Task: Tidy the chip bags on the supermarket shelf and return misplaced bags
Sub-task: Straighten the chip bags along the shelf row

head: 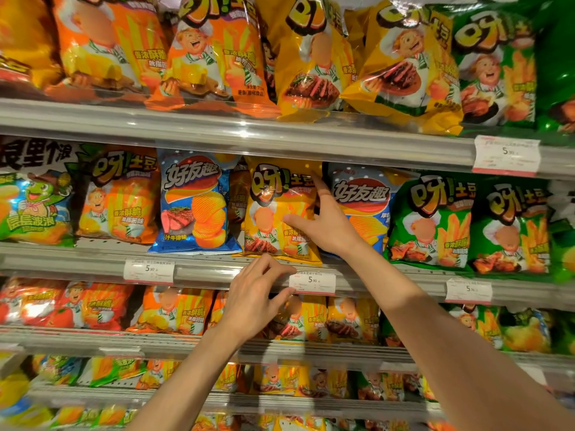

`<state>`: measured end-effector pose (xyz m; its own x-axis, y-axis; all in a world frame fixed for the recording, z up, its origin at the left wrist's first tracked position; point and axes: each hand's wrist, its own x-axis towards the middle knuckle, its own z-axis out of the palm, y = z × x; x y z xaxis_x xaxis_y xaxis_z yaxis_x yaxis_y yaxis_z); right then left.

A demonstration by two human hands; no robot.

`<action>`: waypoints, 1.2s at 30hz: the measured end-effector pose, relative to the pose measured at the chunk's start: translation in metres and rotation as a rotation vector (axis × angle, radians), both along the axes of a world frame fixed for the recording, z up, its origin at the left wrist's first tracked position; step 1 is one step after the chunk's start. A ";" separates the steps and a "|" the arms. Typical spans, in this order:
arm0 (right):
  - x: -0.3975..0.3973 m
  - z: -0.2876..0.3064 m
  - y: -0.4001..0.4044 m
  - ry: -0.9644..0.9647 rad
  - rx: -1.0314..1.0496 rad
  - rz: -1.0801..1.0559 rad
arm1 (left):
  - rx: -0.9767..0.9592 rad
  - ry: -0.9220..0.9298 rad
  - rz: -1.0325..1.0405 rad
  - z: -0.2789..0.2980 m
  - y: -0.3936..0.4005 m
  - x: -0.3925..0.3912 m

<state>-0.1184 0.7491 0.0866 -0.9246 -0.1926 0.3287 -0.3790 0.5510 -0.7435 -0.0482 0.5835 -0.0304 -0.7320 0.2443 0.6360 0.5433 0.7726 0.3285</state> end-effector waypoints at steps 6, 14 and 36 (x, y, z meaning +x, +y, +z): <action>0.045 -0.004 0.033 0.044 0.035 0.030 | -0.044 0.036 0.029 -0.004 0.001 0.007; 0.073 -0.028 0.118 0.127 0.141 -0.228 | -0.133 0.098 0.047 -0.001 0.008 0.003; 0.020 0.003 0.133 0.113 0.123 -0.147 | -0.086 -0.007 0.045 0.007 0.010 0.000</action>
<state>-0.0985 0.8826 0.0895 -0.9045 -0.1033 0.4138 -0.3646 0.6908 -0.6245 -0.0482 0.5933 -0.0238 -0.7478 0.2639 0.6092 0.5050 0.8218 0.2639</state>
